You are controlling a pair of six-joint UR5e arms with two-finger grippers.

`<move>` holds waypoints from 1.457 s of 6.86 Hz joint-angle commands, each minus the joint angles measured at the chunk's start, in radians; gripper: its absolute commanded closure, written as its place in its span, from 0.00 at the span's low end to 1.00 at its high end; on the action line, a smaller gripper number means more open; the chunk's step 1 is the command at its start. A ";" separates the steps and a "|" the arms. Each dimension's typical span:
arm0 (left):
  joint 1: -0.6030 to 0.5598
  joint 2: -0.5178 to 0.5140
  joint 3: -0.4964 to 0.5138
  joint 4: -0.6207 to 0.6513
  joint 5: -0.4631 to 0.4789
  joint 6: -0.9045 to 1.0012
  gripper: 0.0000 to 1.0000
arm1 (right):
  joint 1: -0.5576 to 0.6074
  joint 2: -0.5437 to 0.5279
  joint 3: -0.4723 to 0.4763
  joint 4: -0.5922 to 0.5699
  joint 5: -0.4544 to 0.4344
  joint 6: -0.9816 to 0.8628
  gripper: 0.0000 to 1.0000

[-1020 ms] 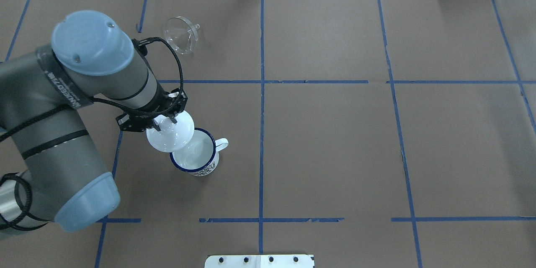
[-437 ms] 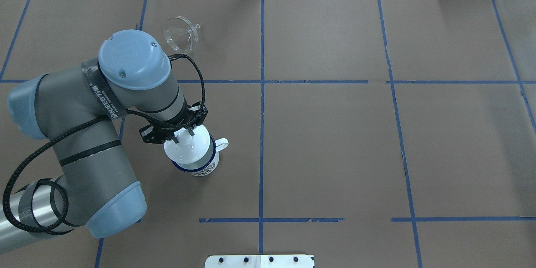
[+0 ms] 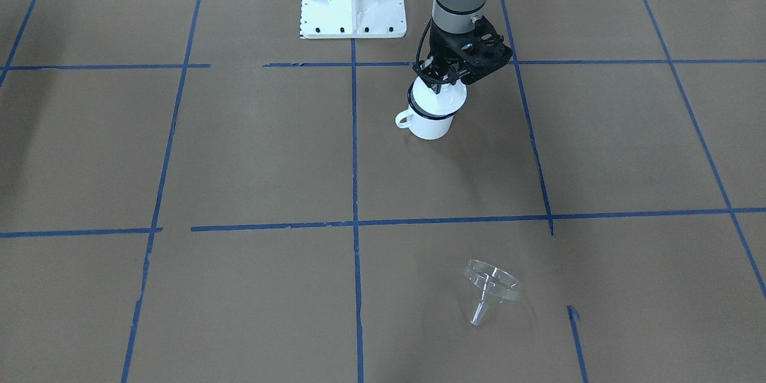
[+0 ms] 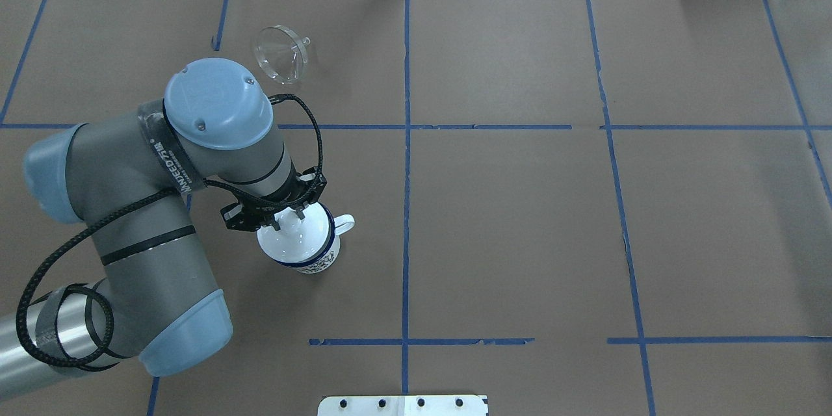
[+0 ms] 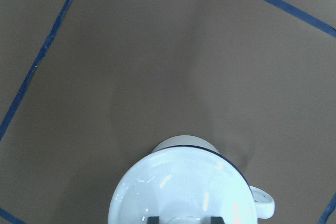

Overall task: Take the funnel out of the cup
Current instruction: 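Carry the lid over the mug and lower it onto the rim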

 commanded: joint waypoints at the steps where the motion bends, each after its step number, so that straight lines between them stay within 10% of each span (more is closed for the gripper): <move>1: 0.004 -0.002 0.016 -0.009 -0.001 0.002 1.00 | 0.000 0.000 0.000 0.000 0.000 0.000 0.00; 8: 0.007 0.000 0.018 -0.023 -0.001 0.000 1.00 | 0.000 0.000 0.000 0.000 0.000 0.000 0.00; 10: 0.007 0.001 0.020 -0.023 -0.001 0.002 0.45 | 0.000 0.000 0.000 0.000 0.000 0.000 0.00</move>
